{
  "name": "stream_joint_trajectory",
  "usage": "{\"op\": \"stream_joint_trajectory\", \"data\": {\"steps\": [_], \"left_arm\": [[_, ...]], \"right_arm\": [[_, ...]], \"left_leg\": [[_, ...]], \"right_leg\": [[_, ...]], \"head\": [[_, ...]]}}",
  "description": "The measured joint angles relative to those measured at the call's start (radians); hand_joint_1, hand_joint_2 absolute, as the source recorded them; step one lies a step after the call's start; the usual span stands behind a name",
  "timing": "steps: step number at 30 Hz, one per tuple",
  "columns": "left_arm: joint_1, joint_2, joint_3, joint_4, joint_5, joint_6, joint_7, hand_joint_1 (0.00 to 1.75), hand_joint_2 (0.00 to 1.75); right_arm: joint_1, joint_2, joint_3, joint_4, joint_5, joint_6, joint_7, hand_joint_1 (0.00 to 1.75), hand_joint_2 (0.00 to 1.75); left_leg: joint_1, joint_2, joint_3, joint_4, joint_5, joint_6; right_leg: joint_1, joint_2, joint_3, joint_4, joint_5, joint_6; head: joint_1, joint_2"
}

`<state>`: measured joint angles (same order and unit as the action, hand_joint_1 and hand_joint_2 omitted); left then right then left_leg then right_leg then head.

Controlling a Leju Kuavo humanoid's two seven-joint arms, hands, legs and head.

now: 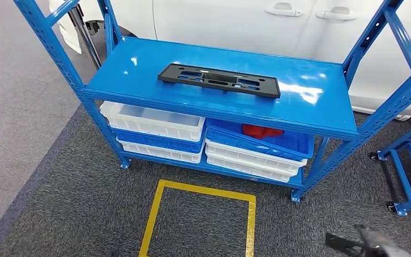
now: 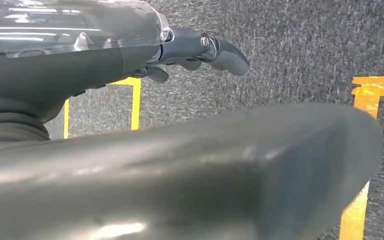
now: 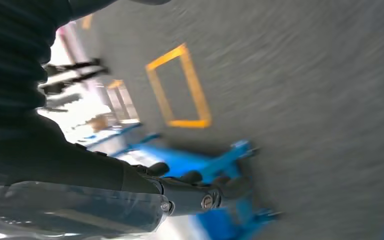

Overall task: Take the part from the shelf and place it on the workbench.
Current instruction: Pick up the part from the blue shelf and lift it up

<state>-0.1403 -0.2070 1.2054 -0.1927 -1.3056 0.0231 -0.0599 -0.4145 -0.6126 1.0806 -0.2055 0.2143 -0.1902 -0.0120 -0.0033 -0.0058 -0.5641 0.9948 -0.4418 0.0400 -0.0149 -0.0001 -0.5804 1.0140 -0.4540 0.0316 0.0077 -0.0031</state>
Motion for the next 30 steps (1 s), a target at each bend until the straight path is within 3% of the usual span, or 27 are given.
{"op": "stream_joint_trajectory", "data": {"steps": [2,4,5,6,7,9,11,14,16,19,20,21,22,24,26,30], "left_arm": [[-0.003,-0.002,-0.003,0.0,-0.004,0.0,0.0,0.0,0.0],[-0.004,-0.002,-0.005,0.0,-0.006,0.001,0.001,0.0,0.0],[-0.003,-0.002,-0.006,0.0,-0.007,0.002,0.002,0.0,0.0],[-0.003,-0.002,-0.007,0.0,-0.007,0.003,0.003,0.0,0.0],[-0.003,-0.003,-0.008,0.0,-0.007,0.005,0.005,0.0,0.0],[-0.004,-0.003,-0.009,0.0,-0.007,0.008,0.01,0.0,0.0],[-0.005,-0.003,-0.012,0.0,-0.007,0.011,0.014,0.0,0.0],[-0.004,-0.005,-0.015,0.0,-0.007,0.015,0.014,0.0,0.0],[-0.004,-0.005,-0.015,0.0,-0.007,0.017,0.013,0.0,0.0],[-0.002,-0.005,-0.016,0.0,-0.006,0.02,0.012,0.0,0.0],[-0.001,-0.005,-0.016,0.0,-0.006,0.02,0.011,0.0,0.0],[0.0,-0.005,-0.016,0.0,-0.006,0.021,0.011,0.0,0.0],[0.001,-0.005,-0.016,0.0,-0.007,0.021,0.012,0.0,0.0],[0.0,-0.005,-0.017,0.0,-0.01,0.02,0.012,0.0,0.0],[-0.003,-0.005,-0.018,0.0,-0.013,0.018,0.011,0.0,0.0],[-0.002,-0.005,-0.019,0.0,-0.016,0.012,-0.001,0.0,0.0]], "right_arm": [[0.028,0.062,0.001,0.0,0.006,0.019,-0.016,0.0,1.75],[0.055,0.126,0.001,0.0,0.004,0.041,-0.046,0.0,1.75],[0.069,0.156,0.001,0.0,0.001,0.049,-0.062,0.0,1.75],[0.082,0.19,0.001,0.0,-0.004,0.057,-0.079,0.0,1.75],[0.092,0.223,0.001,0.0,-0.012,0.063,-0.092,0.0,1.75],[0.101,0.284,-0.006,-0.001,-0.035,0.081,-0.11,0.0,1.75],[0.104,0.332,-0.016,-0.001,-0.054,0.101,-0.125,0.0,1.75],[0.113,0.395,-0.03,-0.002,-0.062,0.117,-0.156,0.0,1.75],[0.116,0.432,-0.037,-0.003,-0.059,0.116,-0.19,0.0,1.75],[0.117,0.483,-0.045,-0.006,-0.046,0.111,-0.274,0.0,1.75],[0.117,0.497,-0.047,-0.008,-0.04,0.108,-0.304,0.0,1.75],[0.117,0.509,-0.049,-0.011,-0.034,0.104,-0.332,0.0,1.75],[0.117,0.521,-0.051,-0.017,-0.025,0.098,-0.363,0.0,1.75],[0.116,0.543,-0.058,-0.035,0.0,0.08,-0.435,0.0,1.75],[0.114,0.559,-0.066,-0.062,0.031,0.06,-0.492,0.0,1.75],[0.122,0.566,-0.1,-0.152,0.123,0.029,-0.546,0.0,1.75]], "left_leg": [[0.003,0.002,0.005,-0.012,0.008,0.007],[0.003,0.002,0.004,-0.013,0.009,0.008],[0.002,0.002,0.004,-0.011,0.009,0.008],[0.002,0.002,0.004,-0.01,0.007,0.007],[0.003,0.002,0.004,-0.007,0.006,0.004],[0.002,0.003,0.004,0.002,0.0,-0.005],[-0.001,0.004,0.003,0.01,-0.006,-0.015],[0.001,0.005,0.002,0.012,-0.008,-0.033],[0.004,0.004,-0.014,0.05,-0.037,-0.045],[0.007,0.004,-0.096,0.241,-0.137,-0.059],[0.008,0.004,-0.119,0.294,-0.154,-0.061],[0.009,0.004,-0.126,0.311,-0.152,-0.062],[0.01,0.004,-0.113,0.286,-0.129,-0.063],[0.014,0.004,-0.044,0.146,-0.061,-0.06],[0.013,0.003,0.008,0.036,-0.025,-0.051],[0.012,0.002,0.013,0.013,-0.017,-0.025]], "right_leg": [[-0.002,-0.001,-0.035,0.082,-0.052,0.007],[-0.004,0.0,-0.098,0.216,-0.113,0.012],[-0.006,0.0,-0.118,0.257,-0.123,0.014],[-0.008,0.0,-0.121,0.263,-0.114,0.015],[-0.01,-0.001,-0.101,0.222,-0.086,0.015],[-0.011,-0.002,-0.031,0.084,-0.023,0.01],[-0.006,-0.001,0.007,0.003,0.001,-0.002],[-0.001,0.001,0.006,-0.004,0.003,-0.022],[-0.005,0.001,0.007,-0.008,0.007,-0.035],[-0.004,0.001,0.005,-0.01,0.008,-0.045],[-0.004,0.001,0.004,-0.01,0.009,-0.045],[-0.004,0.001,0.005,-0.009,0.009,-0.045],[-0.004,0.002,0.005,-0.008,0.008,-0.045],[-0.004,0.004,0.007,-0.006,0.007,-0.042],[0.0,0.006,0.005,-0.003,0.007,-0.032],[0.001,0.006,0.0,0.003,0.004,-0.009]], "head": [[0.0,0.0],[0.0,0.0],[0.0,0.0],[0.0,0.0],[0.0,0.0],[0.0,0.0],[0.0,0.0],[0.0,0.0],[0.0,0.0],[0.0,0.0],[0.0,0.0],[0.0,0.0],[0.0,0.0],[0.0,0.0],[0.0,0.0],[0.0,0.0]]}}
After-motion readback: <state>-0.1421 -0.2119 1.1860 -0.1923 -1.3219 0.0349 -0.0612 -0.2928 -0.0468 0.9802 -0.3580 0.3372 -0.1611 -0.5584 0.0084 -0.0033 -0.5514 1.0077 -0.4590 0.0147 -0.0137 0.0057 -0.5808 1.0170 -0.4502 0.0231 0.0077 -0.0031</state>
